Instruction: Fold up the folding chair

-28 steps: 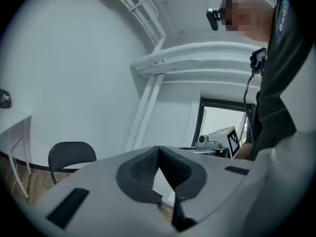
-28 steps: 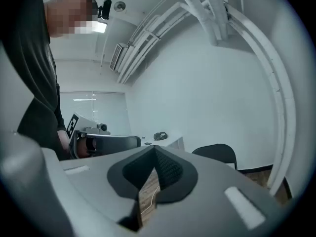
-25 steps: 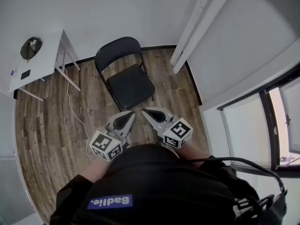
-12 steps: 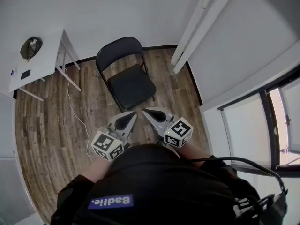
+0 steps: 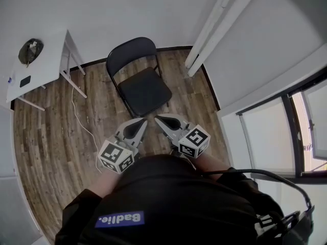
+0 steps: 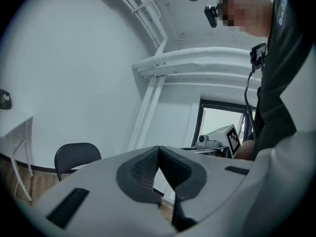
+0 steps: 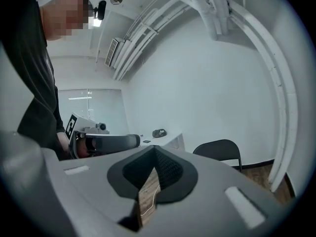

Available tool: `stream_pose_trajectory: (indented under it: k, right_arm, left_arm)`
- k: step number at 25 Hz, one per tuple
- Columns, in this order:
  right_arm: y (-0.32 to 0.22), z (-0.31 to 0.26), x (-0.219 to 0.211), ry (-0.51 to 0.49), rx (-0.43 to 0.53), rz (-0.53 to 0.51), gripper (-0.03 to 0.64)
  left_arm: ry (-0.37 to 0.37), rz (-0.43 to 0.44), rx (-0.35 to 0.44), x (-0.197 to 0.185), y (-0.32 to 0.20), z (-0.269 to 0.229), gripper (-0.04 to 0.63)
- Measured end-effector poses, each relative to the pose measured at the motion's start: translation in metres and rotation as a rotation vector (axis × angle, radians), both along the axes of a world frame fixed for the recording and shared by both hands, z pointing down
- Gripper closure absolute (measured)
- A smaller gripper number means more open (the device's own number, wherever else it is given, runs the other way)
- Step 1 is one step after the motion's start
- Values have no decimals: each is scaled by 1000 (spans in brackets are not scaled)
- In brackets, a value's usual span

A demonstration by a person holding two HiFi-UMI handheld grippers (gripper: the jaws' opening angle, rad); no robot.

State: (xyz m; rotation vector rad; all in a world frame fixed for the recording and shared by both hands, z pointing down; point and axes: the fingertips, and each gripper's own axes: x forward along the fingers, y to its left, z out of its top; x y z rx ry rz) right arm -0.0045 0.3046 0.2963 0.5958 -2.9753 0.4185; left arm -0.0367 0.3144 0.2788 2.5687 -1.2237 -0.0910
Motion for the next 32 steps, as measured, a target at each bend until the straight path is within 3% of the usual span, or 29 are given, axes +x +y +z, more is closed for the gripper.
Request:
stream_pose_trajectory:
  k: [7, 14, 25, 32]
  right_arm:
    - [0, 1, -24, -1, 0, 66, 618]
    - [-34, 14, -3, -16, -31, 113, 618]
    - [-174, 35, 38, -90, -87, 62, 618]
    - [-235, 66, 62, -51, -121, 24, 617]
  left_arm:
    - [16, 28, 3, -32, -3, 5, 591]
    - [7, 48, -14, -23, -39, 13, 591]
    - [-63, 41, -78, 20, -176, 28, 591]
    - [-89, 29, -113, 41, -247, 42, 591]
